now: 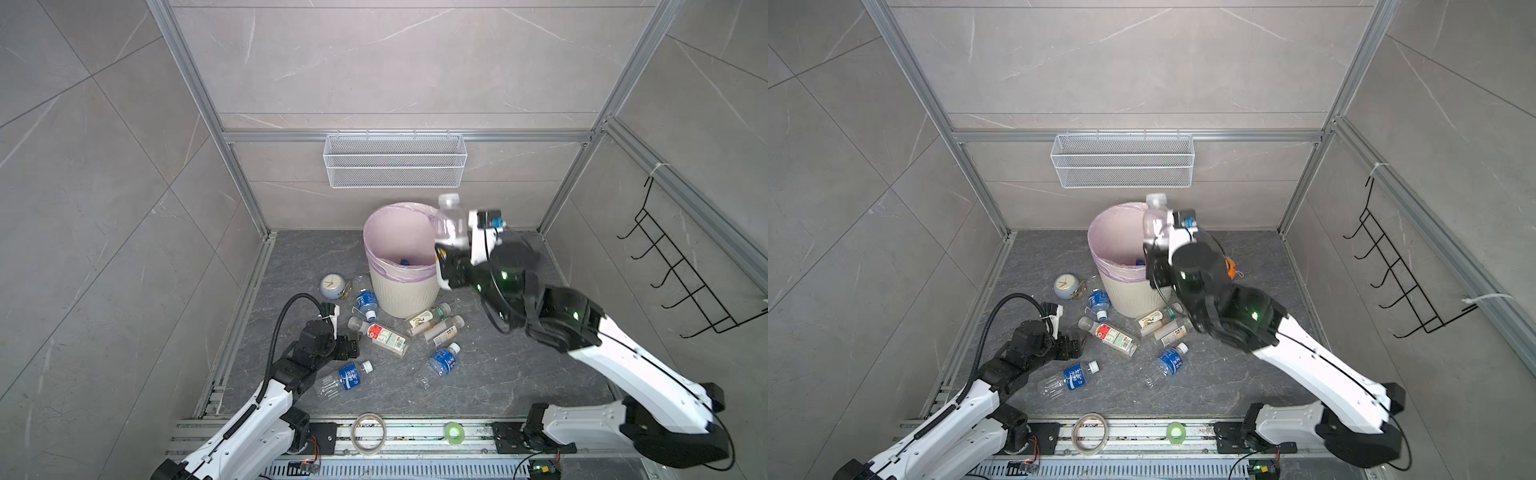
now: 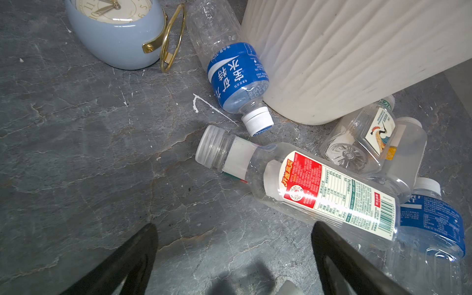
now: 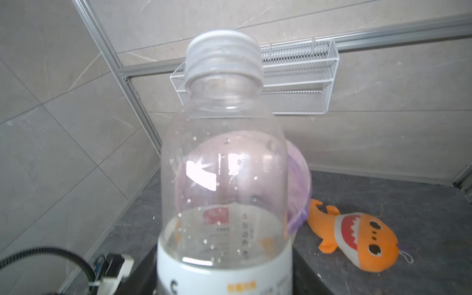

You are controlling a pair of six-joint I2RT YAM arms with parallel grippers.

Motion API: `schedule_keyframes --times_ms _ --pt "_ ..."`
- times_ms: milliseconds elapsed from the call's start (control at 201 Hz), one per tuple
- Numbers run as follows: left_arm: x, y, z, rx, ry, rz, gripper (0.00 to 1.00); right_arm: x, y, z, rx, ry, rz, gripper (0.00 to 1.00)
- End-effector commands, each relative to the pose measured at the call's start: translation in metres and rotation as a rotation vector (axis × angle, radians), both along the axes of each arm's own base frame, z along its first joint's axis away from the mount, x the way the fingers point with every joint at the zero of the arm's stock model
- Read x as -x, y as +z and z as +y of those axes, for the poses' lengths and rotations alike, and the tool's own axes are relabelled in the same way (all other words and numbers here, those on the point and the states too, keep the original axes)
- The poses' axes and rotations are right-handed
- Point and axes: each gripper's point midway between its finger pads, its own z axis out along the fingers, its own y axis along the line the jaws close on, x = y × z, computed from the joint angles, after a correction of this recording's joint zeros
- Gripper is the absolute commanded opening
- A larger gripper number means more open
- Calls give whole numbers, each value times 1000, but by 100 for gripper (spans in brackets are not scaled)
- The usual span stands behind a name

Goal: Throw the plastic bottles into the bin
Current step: 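Carry the white-labelled bottle over the bin and release it with the right gripper, then lower the right gripper beside the bin while the left gripper reaches toward the bottles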

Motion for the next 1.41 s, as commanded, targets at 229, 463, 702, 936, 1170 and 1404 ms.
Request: schedule_keyframes --times_ms 229,463,702,936,1170,1404 --pt "-4 18 1 41 16 -79 96 -83 11 26 64 -14 56 99" --pt "-4 17 -1 39 2 -72 96 -60 23 2 72 -7 13 99" --pt "-5 17 -4 38 -8 -63 96 -34 -12 -24 97 -10 42 99" --pt "-8 16 -4 25 -2 -49 100 -8 -76 -58 109 -53 122 100" --pt "-10 25 -8 59 0 -57 100 21 -158 -94 150 -107 256 99" --pt "-12 40 -18 79 -31 -72 100 55 -233 -130 142 -170 372 100"
